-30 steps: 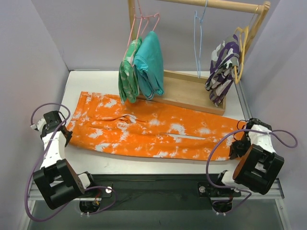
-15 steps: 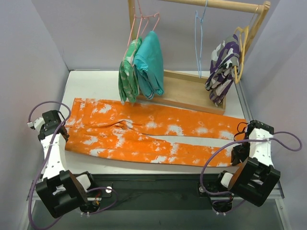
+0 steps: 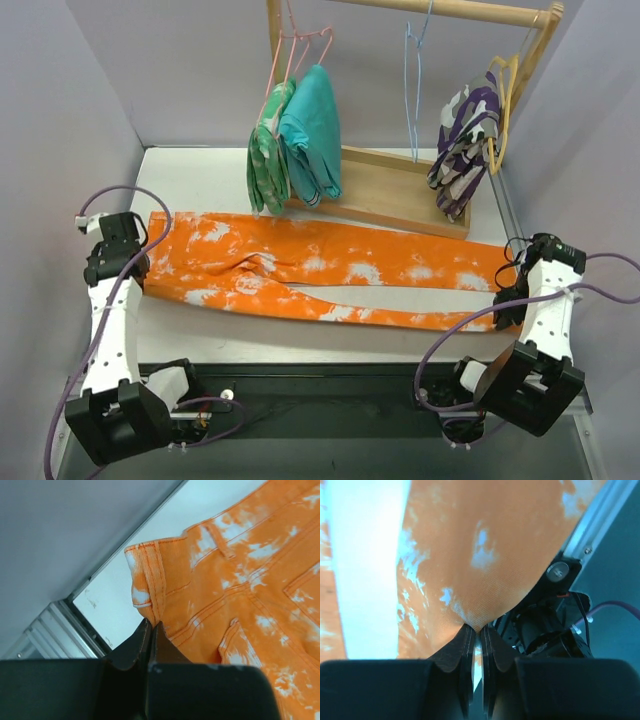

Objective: Place the trousers on the hanger
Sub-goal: Fold the trousers at the center of the board.

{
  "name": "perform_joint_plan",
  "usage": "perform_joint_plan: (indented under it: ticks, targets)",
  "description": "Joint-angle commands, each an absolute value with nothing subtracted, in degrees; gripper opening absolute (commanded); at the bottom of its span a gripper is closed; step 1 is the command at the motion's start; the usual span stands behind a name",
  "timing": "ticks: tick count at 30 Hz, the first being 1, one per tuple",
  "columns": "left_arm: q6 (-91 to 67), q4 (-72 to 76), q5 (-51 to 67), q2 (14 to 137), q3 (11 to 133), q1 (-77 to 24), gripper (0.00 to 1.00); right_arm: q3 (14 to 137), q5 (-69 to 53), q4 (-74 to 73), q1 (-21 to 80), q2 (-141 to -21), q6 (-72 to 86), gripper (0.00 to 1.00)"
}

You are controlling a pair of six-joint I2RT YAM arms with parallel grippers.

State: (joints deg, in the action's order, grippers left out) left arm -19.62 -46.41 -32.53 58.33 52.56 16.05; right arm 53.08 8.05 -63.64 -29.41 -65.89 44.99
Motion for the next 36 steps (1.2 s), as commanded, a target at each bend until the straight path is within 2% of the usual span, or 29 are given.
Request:
perform_joint_plan:
  ticks: [1, 16, 36]
  targets:
    - [-9.9, -35.5, -38.2, 63.2, 60.7, 14.6, 0.0, 60.5, 22.6, -59.8, -29.2, -69.2, 42.2, 0.0]
    - [-2.1, -37.8, -27.1, 88.2, 84.1, 13.0, 0.0, 76.7, 22.8, -57.0, -22.9, -85.7, 40.9, 0.0]
    - [-0.3, -49.7, -25.3, 115.4, 111.6, 11.1, 0.0, 91.6, 22.8, -56.0, -20.9, -103.3, 39.8, 0.0]
